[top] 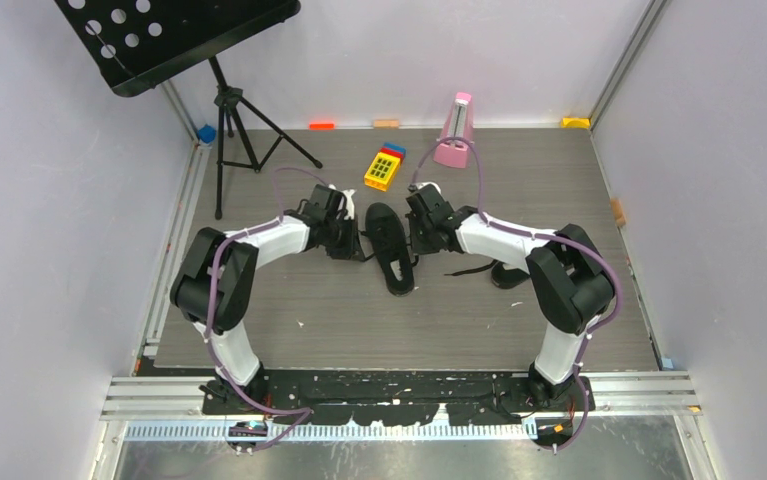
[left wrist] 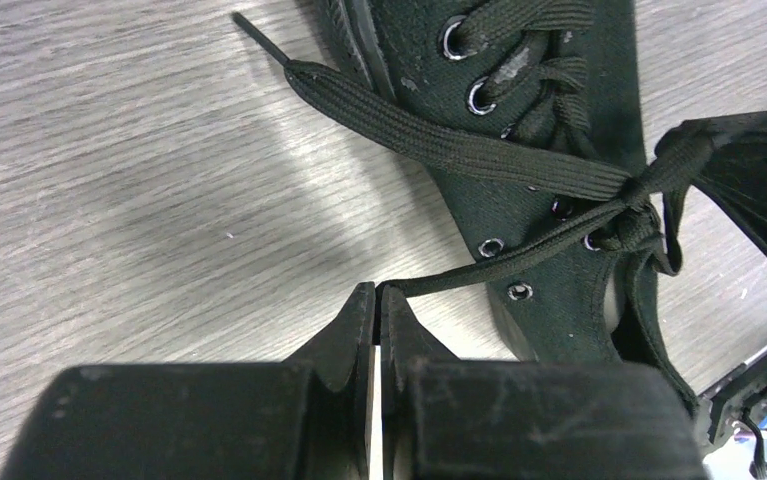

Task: Tie the shoes
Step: Tie the shoelace on the shoe.

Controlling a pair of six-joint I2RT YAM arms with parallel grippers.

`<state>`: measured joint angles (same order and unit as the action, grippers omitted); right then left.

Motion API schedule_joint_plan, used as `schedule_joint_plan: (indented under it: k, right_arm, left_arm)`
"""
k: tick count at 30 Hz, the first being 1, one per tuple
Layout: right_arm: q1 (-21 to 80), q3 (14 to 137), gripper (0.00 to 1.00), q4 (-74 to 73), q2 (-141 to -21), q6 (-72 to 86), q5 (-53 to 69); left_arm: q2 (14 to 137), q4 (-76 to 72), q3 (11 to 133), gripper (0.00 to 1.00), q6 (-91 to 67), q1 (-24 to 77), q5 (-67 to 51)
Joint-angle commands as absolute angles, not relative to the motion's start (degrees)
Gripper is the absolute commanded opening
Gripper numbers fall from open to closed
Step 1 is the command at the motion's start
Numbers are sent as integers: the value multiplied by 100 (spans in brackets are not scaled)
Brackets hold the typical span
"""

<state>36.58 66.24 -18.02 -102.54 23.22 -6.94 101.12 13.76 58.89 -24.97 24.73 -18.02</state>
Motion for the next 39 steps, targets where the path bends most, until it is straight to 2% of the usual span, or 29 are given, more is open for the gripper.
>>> schedule_joint_plan:
  k: [1,9,15,22,30,39]
  right_arm:
    - [3482,6449,0,-1930,-10239,2443,-1097]
    - [3468,6213,0,-1827,-10481,2500,-1261]
    - [3463,6099,0,-1983,-10525,2645,-2241]
    - [3480,6170,0,-2039,-10706,2724,-2392]
    - [3483,6136,0,-2266,-10663,2819,-3371]
    - [3542,6194,0,-2213,-10532,2795,-3400]
  left_arm:
    - [10297,2132,6052,0,-2255,2540,-1021]
    - [10508,2649,6253,0,-2044,2893,-58]
    - [10638,3051,6416,0,-2013,2947,789]
    - [10844,3285,6600,0,-1993,3177,1355]
    - [11074,3577,6821,0,-1947,3470,2285]
    - [11143,3632,6995,0,-1821,3661,2287]
